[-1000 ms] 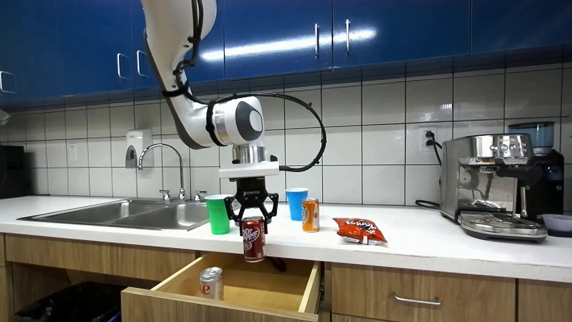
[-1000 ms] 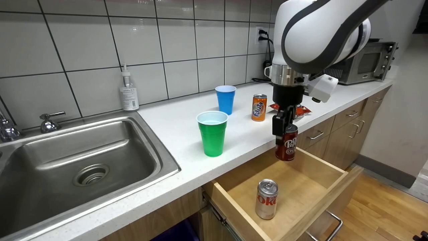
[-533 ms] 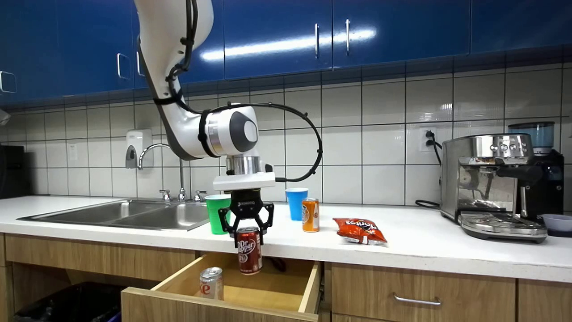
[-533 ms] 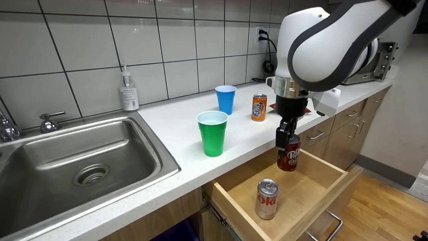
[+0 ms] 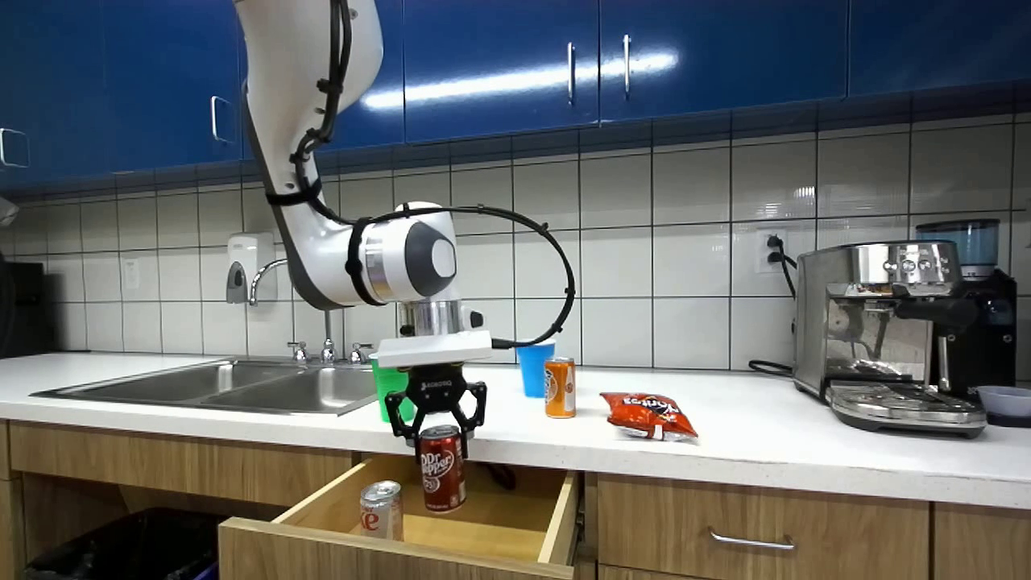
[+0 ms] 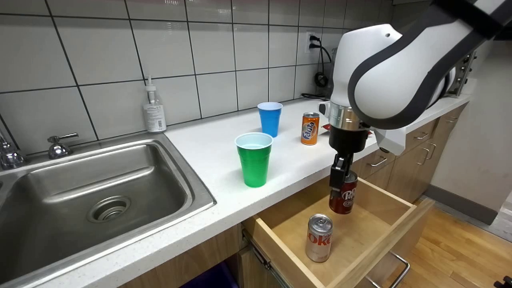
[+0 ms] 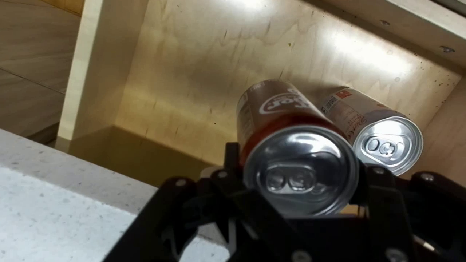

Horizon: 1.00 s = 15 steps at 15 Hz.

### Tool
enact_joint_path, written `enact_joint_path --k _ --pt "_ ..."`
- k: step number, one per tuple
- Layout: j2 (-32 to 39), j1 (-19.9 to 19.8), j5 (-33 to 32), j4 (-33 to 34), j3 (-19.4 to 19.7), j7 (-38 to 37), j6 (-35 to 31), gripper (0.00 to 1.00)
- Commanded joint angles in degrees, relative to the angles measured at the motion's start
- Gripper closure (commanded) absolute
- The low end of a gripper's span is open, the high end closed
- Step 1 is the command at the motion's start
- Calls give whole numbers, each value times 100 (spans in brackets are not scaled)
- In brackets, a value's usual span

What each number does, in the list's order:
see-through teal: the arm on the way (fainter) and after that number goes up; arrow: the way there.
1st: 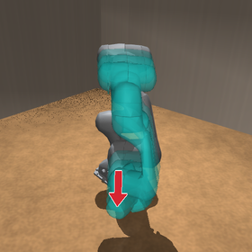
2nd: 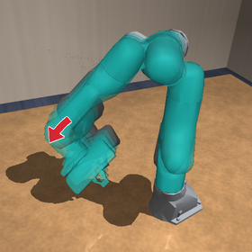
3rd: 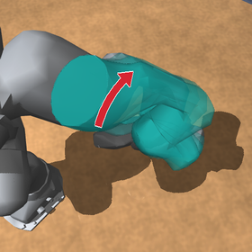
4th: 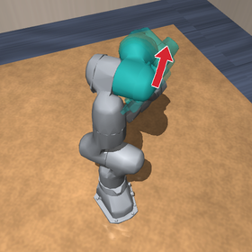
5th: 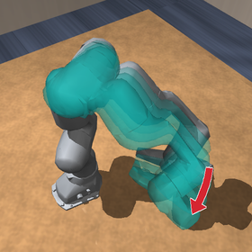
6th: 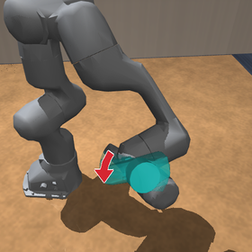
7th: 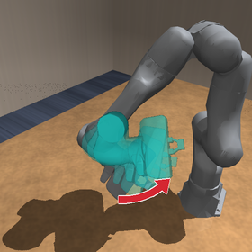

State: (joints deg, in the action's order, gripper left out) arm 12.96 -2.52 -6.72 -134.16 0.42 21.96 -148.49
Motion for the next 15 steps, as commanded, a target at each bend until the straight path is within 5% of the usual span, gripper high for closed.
enact_joint_path --k 1,15 --pt "34 -103 27 -135 -93 244 -368 62" --pt "684 -405 13 -153 -262 895 -903 62"
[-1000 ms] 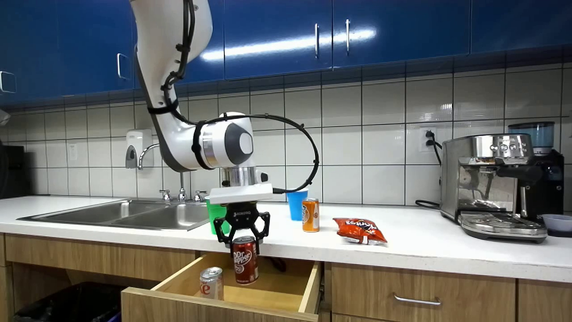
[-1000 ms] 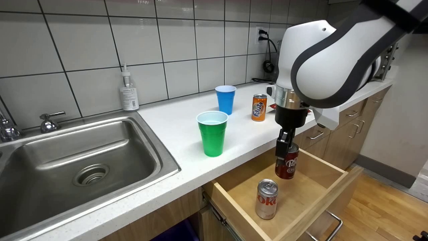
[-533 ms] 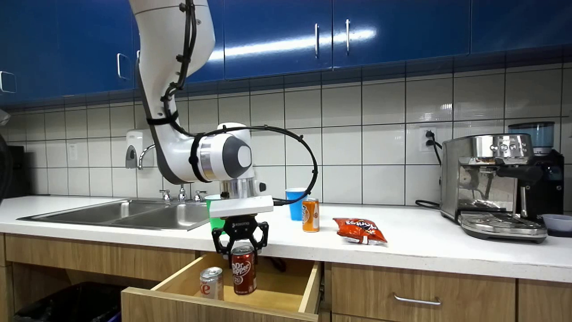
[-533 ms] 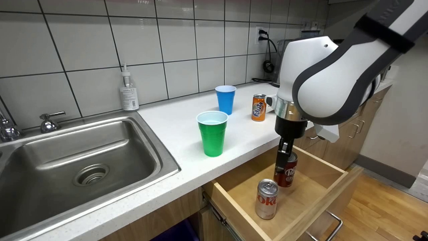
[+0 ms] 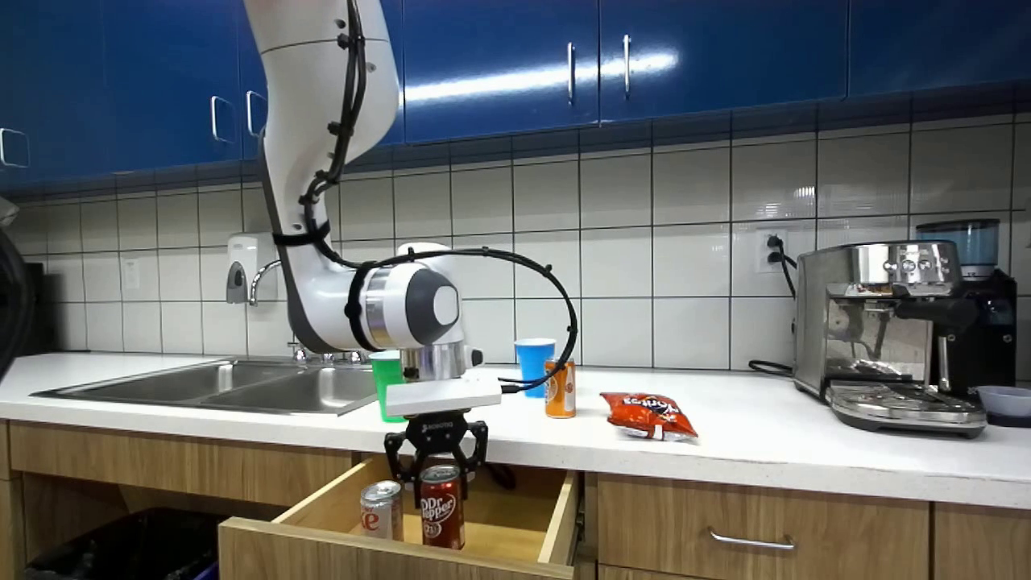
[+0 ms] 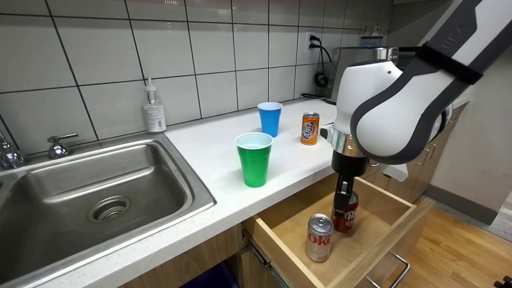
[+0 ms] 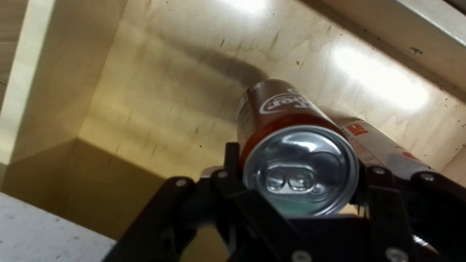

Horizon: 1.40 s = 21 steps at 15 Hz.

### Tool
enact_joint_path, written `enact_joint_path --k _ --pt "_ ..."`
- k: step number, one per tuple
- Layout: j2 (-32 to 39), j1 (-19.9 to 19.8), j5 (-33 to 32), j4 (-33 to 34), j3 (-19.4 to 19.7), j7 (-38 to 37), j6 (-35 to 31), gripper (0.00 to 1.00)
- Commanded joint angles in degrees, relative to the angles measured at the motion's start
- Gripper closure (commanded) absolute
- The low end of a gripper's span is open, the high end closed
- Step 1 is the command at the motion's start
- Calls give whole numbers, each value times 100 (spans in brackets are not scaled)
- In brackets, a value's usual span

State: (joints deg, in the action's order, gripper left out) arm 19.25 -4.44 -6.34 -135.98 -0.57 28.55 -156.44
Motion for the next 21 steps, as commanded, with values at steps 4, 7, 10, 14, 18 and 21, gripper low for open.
enact_joint_path --k 4,7,10,14,18,21 --pt "174 -218 -115 48 -159 239 -152 62" --pt "245 -207 -152 63 -153 217 -160 62" --pt "270 -195 -177 62 -150 195 -165 62" --pt "259 -182 -204 56 -134 166 -130 11" --pt "198 -182 -217 48 -137 162 -109 0" --pt "49 -200 -199 8 -146 180 -69 0"
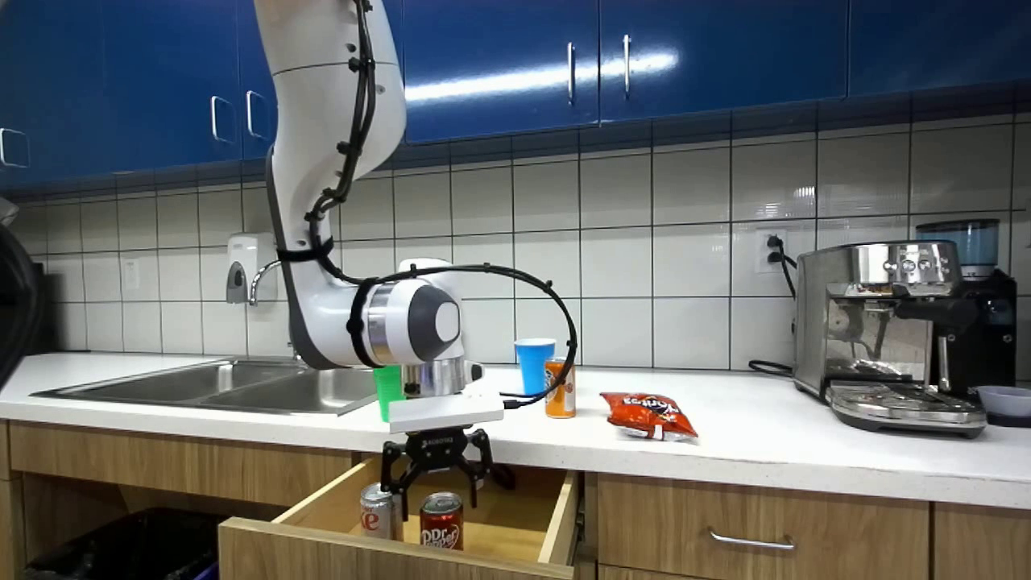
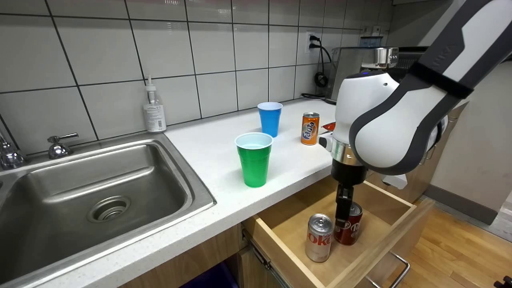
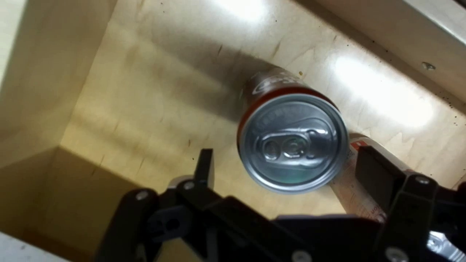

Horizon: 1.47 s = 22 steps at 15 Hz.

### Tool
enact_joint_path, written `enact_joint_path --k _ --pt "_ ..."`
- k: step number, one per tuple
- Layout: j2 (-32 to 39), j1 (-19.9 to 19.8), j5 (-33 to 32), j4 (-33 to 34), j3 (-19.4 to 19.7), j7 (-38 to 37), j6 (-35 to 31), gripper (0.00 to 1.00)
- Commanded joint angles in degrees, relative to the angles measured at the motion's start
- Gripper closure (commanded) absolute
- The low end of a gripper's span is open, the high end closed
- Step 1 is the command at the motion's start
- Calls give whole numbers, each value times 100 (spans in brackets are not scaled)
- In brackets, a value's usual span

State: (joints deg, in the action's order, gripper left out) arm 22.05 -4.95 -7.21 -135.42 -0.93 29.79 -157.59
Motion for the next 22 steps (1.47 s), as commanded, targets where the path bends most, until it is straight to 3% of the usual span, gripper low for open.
enact_joint_path --k 1,7,13,22 --pt "-300 -167 -94 -68 -120 80 62 0" --pt "-781 -205 -16 -111 -111 176 327 0" --pt "-1366 -138 253 -6 -30 81 1194 0" --pt "-1787 -22 282 686 306 -900 2392 0"
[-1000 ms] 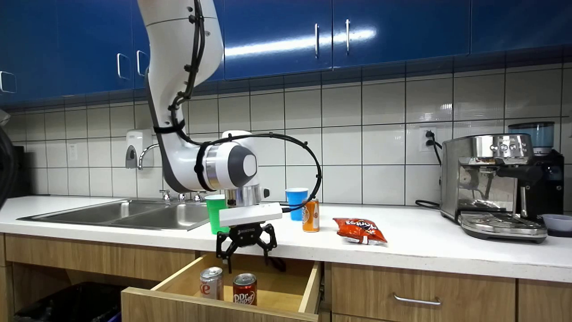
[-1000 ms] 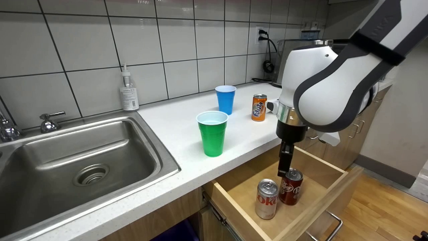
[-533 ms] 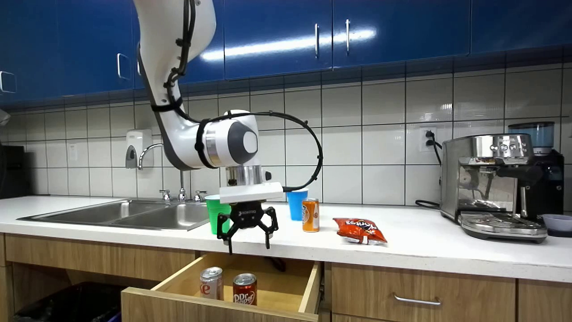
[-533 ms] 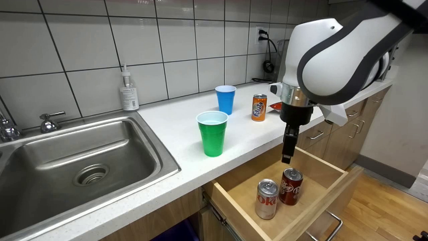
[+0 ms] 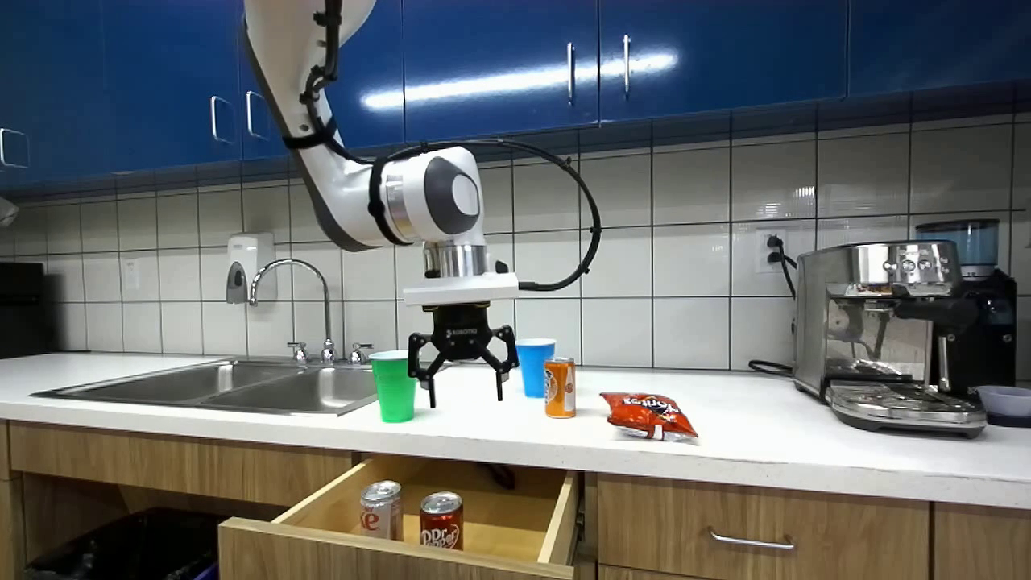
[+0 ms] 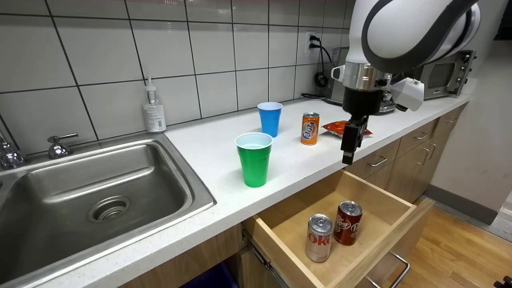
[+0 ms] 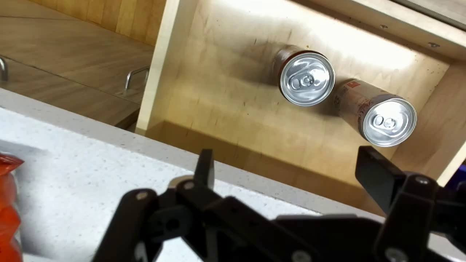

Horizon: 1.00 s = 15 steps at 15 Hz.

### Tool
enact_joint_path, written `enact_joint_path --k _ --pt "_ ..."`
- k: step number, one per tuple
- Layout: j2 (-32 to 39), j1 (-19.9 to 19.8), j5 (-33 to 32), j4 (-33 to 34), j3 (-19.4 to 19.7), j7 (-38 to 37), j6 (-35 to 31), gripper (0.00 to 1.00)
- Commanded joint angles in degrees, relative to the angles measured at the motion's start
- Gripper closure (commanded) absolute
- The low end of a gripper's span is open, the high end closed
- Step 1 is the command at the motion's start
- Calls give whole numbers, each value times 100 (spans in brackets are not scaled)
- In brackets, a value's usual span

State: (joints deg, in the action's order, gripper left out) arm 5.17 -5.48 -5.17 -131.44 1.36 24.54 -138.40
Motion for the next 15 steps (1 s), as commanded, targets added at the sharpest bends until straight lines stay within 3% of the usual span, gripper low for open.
enact_joint_path --k 1,6,15 --pt "-93 38 61 380 103 -560 566 0" --pt "10 22 176 785 191 -1142 836 0" --pt "-29 26 143 673 198 -977 637 0"
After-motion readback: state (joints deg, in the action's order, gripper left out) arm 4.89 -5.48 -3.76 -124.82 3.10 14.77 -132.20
